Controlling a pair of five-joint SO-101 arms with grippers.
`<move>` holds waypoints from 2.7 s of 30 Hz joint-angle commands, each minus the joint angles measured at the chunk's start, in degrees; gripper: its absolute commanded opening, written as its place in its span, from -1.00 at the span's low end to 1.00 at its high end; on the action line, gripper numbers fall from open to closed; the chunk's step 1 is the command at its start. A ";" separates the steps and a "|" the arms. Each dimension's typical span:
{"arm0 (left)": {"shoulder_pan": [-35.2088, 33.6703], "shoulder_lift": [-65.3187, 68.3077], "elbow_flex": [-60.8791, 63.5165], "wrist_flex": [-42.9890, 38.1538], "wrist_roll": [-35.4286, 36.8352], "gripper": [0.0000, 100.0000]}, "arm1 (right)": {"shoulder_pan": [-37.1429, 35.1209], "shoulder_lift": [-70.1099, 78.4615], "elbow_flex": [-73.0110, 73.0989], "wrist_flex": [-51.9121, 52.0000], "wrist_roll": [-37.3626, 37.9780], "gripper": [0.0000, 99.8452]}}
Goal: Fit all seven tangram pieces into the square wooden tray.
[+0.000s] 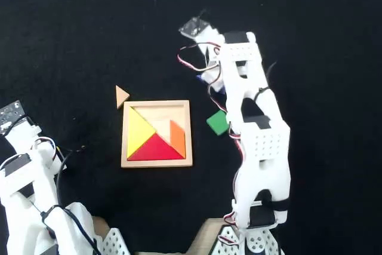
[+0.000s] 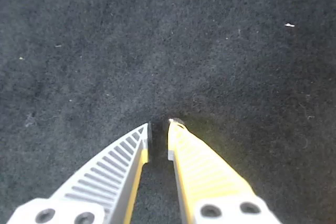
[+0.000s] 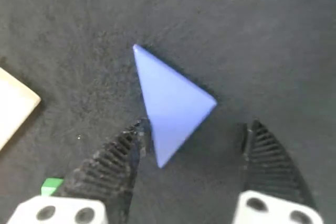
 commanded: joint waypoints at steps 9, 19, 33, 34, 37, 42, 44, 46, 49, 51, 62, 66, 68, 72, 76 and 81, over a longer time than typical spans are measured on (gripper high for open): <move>0.04 -0.97 -1.10 -0.35 -0.26 -0.85 | -2.37 5.23 -9.98 0.79 8.53 -0.49; 0.04 -0.97 -1.10 -0.35 -0.26 -0.85 | -4.48 11.82 -18.42 7.74 12.84 -0.59; 0.04 -1.05 -1.10 -0.35 -0.26 -0.85 | -4.84 11.91 -38.99 26.11 10.55 -0.78; 0.04 -1.05 -1.10 -0.35 -0.26 -0.85 | -4.66 11.12 -40.22 26.02 8.53 -0.78; 0.04 -1.05 -1.10 -0.35 -0.26 -0.85 | -5.10 8.04 -39.78 26.02 5.63 -0.78; 0.04 -1.05 -1.10 -0.35 -0.26 -0.85 | -8.18 -2.33 -29.23 26.11 1.85 -0.78; 0.04 -1.05 -1.10 -0.35 -0.26 -0.85 | -9.85 -8.92 -22.46 26.11 1.05 -0.78; 0.04 -1.05 -1.10 -0.35 -0.26 -0.85 | -12.13 -16.13 -14.29 25.93 0.70 -0.78; 0.04 -1.05 -1.10 -0.35 -0.26 -0.85 | -16.44 -26.24 -1.01 24.44 -0.35 -0.78; 0.04 -1.05 -1.10 -0.35 -0.26 -0.85 | -18.55 -31.78 8.13 20.75 -5.01 -0.78; 0.04 -1.14 -1.10 -0.35 -0.26 -0.85 | -22.07 -37.05 36.88 -6.77 -18.46 -0.78; 0.04 -1.14 -1.10 -0.35 -0.26 -0.85 | -21.80 -34.86 37.58 -10.11 -15.91 -0.78; 0.04 -1.14 -1.10 -0.35 -0.26 -0.85 | -21.80 -33.01 37.49 -10.64 -14.33 -0.78; 0.04 -1.14 -1.10 -0.35 -0.26 -0.85 | -21.98 -29.41 35.82 -11.60 -14.15 -0.78; 0.04 -1.14 -1.10 -0.35 -0.26 -0.85 | -21.45 -26.33 33.19 -11.34 -14.15 -0.78; 0.04 -1.14 -1.10 -0.35 -0.26 -0.85 | -21.19 -25.01 32.84 -11.78 -14.15 -0.77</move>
